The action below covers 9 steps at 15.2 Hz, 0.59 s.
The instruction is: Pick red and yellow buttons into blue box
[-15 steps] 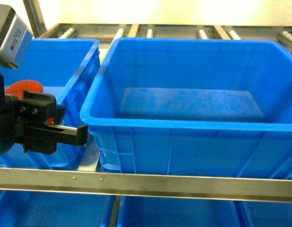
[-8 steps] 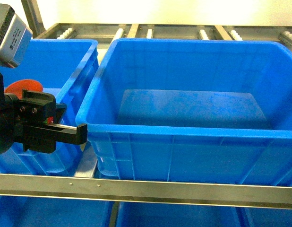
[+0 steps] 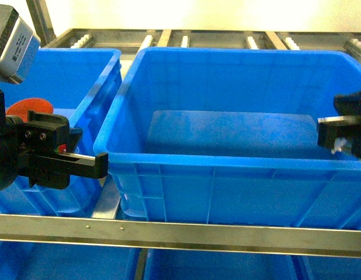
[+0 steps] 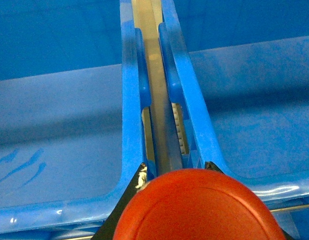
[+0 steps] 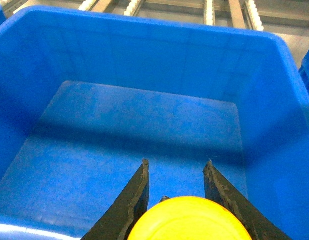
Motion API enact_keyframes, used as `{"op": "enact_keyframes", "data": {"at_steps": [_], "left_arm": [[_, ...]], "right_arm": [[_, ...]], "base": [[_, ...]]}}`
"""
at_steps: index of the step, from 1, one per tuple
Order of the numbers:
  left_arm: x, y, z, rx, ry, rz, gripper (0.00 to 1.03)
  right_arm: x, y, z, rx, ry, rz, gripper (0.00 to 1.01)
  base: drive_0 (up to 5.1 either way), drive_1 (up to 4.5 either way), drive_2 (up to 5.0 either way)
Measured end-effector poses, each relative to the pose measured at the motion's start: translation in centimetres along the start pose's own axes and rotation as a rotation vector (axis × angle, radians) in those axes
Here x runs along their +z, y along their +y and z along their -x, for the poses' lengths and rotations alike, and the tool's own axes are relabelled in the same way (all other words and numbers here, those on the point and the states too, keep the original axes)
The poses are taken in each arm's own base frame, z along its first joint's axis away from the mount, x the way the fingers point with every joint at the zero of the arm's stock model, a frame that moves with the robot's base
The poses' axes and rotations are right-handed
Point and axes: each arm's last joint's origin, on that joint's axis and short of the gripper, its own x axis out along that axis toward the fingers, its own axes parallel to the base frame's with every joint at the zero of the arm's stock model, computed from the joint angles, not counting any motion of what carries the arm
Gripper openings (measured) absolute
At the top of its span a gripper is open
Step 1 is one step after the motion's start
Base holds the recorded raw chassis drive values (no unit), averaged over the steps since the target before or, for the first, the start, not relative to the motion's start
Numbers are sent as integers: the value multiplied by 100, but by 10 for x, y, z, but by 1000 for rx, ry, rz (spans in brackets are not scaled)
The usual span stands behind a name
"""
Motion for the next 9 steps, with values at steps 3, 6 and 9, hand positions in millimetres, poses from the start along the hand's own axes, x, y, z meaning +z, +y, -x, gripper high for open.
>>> {"op": "enact_keyframes", "data": {"at_steps": [3, 6, 9], "left_arm": [[0, 0, 0, 0, 0, 0, 25], [0, 0, 0, 0, 0, 0, 25], [0, 0, 0, 0, 0, 0, 25]], "right_arm": [[30, 16, -59, 61, 10, 68, 30], [31, 36, -135, 149, 128, 148, 30], [15, 47, -177, 228, 276, 185, 30]], "base": [[0, 0, 0], [0, 0, 0], [0, 0, 0]]}}
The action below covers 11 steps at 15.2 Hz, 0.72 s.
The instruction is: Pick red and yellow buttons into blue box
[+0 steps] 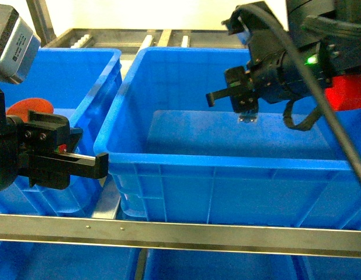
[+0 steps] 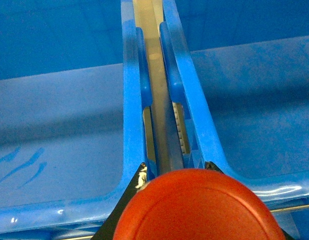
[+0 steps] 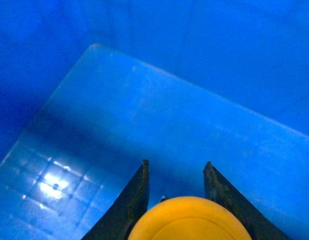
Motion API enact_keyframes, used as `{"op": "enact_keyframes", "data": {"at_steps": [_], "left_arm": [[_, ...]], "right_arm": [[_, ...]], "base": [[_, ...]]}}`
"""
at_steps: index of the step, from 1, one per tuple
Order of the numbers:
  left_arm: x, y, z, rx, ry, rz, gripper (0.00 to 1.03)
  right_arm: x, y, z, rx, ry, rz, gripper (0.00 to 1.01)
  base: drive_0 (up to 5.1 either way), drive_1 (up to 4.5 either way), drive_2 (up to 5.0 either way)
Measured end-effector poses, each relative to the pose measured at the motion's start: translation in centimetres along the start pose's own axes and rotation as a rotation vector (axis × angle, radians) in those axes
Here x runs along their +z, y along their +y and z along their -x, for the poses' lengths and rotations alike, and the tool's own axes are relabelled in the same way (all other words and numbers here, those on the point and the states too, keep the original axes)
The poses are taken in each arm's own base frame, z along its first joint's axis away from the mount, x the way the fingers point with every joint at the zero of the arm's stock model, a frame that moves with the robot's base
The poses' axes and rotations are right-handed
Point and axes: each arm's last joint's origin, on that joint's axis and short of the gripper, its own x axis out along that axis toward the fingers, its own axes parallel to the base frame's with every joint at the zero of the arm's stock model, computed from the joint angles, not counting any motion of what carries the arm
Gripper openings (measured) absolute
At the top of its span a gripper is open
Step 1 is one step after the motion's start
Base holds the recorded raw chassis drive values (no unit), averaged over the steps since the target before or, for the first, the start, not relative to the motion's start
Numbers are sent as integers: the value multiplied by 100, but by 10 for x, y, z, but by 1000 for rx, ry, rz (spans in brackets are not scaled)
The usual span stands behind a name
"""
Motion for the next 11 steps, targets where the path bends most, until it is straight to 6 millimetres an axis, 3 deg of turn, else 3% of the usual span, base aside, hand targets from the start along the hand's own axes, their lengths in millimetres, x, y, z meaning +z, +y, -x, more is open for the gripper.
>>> {"op": "enact_keyframes", "data": {"at_steps": [3, 4, 6, 7, 9, 11], "left_arm": [[0, 0, 0, 0, 0, 0, 25], [0, 0, 0, 0, 0, 0, 25], [0, 0, 0, 0, 0, 0, 25], [0, 0, 0, 0, 0, 0, 25], [0, 0, 0, 0, 0, 0, 25], [0, 0, 0, 0, 0, 0, 25]], "right_arm": [[-14, 6, -27, 59, 128, 36, 30], [-18, 6, -28, 78, 146, 40, 35], [-14, 5, -27, 67, 94, 53, 64], [-15, 3, -23, 62, 90, 41, 74], [-14, -8, -2, 14, 35, -1, 100], [1, -30, 47, -77, -100, -53, 98]], "base": [[0, 0, 0], [0, 0, 0], [0, 0, 0], [0, 0, 0], [0, 0, 0], [0, 0, 0]]}}
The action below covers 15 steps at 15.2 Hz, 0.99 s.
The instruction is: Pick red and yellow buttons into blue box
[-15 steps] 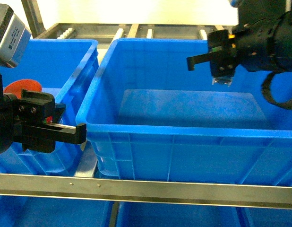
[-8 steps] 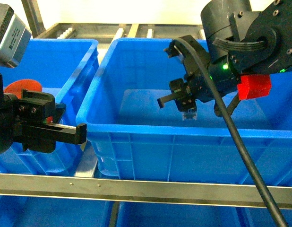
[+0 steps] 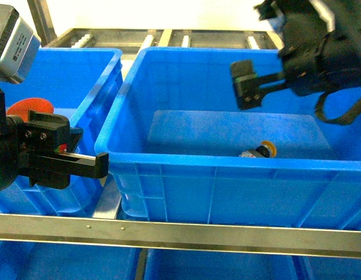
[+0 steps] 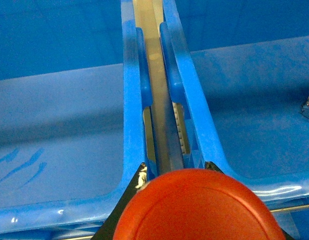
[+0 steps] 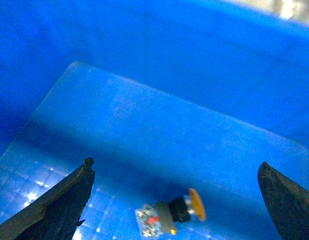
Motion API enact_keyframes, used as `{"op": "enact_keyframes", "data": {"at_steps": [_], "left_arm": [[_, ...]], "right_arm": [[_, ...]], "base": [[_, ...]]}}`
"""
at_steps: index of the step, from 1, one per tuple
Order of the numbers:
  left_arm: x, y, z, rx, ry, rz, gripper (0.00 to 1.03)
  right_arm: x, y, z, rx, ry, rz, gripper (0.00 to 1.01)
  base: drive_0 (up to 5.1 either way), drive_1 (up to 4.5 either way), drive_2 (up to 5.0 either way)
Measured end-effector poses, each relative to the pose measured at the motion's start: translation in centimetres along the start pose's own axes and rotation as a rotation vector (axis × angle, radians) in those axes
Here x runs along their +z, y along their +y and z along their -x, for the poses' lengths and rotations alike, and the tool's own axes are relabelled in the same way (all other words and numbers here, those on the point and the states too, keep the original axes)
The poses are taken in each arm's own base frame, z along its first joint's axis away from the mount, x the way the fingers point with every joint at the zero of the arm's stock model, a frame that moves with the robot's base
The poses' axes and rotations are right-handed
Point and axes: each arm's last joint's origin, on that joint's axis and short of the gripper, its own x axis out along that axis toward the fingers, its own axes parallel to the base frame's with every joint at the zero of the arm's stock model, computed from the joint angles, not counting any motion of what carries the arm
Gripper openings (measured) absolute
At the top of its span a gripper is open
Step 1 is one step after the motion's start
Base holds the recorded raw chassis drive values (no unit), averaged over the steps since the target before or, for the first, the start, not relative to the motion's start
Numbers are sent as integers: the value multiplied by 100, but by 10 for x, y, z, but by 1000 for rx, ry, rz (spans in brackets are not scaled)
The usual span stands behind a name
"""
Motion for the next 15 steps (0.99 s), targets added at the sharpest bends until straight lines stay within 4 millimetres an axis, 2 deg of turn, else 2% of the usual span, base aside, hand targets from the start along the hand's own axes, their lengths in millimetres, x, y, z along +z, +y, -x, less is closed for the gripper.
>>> {"op": "enact_keyframes", "data": {"at_steps": [1, 2, 4, 5, 6, 8, 10, 12, 15], "left_arm": [[0, 0, 0, 0, 0, 0, 25], [0, 0, 0, 0, 0, 0, 25], [0, 0, 0, 0, 0, 0, 25], [0, 0, 0, 0, 0, 0, 25], [0, 0, 0, 0, 0, 0, 25], [0, 0, 0, 0, 0, 0, 25], [0, 0, 0, 0, 0, 0, 25], [0, 0, 0, 0, 0, 0, 25], [0, 0, 0, 0, 0, 0, 25]], "right_arm": [[8, -11, 37, -47, -99, -20, 98], [8, -17, 62, -94, -155, -18, 98], [-1, -23, 101, -138, -199, -3, 98], [-10, -24, 127, -159, -215, -3, 98], [-24, -27, 165, -207, -239, -21, 98], [-48, -32, 210, -319, -265, -86, 98], [-74, -24, 238, -367, -270, -156, 98], [-96, -11, 254, -388, -267, -223, 98], [-98, -1, 260, -405, -290, -260, 98]], "base": [[0, 0, 0], [0, 0, 0], [0, 0, 0], [0, 0, 0], [0, 0, 0], [0, 0, 0], [0, 0, 0], [0, 0, 0], [0, 0, 0]]}}
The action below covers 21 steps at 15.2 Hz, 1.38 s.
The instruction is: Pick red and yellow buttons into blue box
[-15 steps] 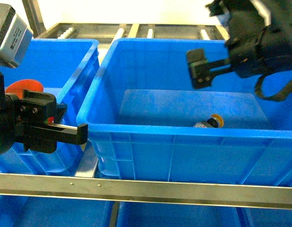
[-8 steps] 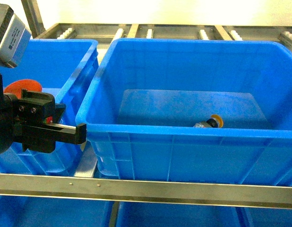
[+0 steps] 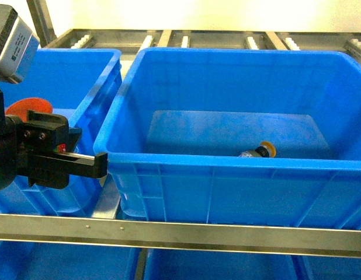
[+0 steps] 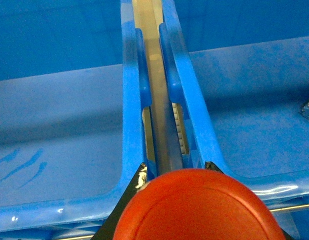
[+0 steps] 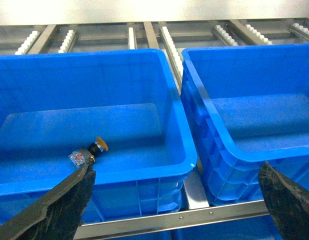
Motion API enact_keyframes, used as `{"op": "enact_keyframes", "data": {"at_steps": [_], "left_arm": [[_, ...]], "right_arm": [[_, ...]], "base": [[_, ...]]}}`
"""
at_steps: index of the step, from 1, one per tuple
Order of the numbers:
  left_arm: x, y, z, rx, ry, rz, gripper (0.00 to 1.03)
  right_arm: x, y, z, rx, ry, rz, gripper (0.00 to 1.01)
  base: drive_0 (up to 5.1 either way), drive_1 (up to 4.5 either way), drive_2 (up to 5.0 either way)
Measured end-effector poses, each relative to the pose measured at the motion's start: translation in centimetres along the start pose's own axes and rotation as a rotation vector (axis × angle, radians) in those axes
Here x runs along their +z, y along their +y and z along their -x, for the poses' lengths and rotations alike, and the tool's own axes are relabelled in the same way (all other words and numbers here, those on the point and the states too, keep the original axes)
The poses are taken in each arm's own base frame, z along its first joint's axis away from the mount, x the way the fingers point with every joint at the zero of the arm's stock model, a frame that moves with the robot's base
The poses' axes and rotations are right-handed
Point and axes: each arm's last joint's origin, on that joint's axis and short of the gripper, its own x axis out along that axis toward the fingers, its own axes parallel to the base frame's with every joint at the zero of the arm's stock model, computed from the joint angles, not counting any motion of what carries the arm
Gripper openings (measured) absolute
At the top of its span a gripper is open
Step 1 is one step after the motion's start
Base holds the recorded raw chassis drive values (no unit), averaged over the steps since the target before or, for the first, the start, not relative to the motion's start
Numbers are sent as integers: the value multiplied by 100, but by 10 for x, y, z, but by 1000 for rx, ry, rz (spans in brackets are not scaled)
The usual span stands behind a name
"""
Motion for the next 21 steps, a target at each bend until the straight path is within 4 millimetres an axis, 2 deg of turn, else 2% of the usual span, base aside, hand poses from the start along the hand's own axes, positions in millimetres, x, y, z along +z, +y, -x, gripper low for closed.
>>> {"op": "enact_keyframes", "data": {"at_steps": [2, 3, 4, 6, 7, 14, 18, 21], "left_arm": [[5, 1, -3, -6, 2, -6, 25], [48, -2, -26, -96, -40, -36, 25], [59, -16, -40, -220, 22, -81, 25], [88, -36, -68, -351, 36, -140, 25], [97, -46, -97, -403, 103, -188, 25], [87, -50, -145, -421, 222, -219, 25], [77, -51, -150, -432, 251, -224, 25], [65, -62, -139, -424, 266, -268, 25]], "right_arm": [[0, 0, 0, -4, 1, -5, 98], [0, 0, 0, -5, 1, -6, 98], [0, 0, 0, -5, 1, -6, 98], [0, 0, 0, -5, 1, -6, 98], [0, 0, 0, -5, 1, -6, 98], [0, 0, 0, -5, 1, -6, 98], [0, 0, 0, -5, 1, -6, 98], [0, 0, 0, -5, 1, -6, 98]], "base": [[0, 0, 0], [0, 0, 0], [0, 0, 0], [0, 0, 0], [0, 0, 0], [0, 0, 0], [0, 0, 0], [0, 0, 0]]}}
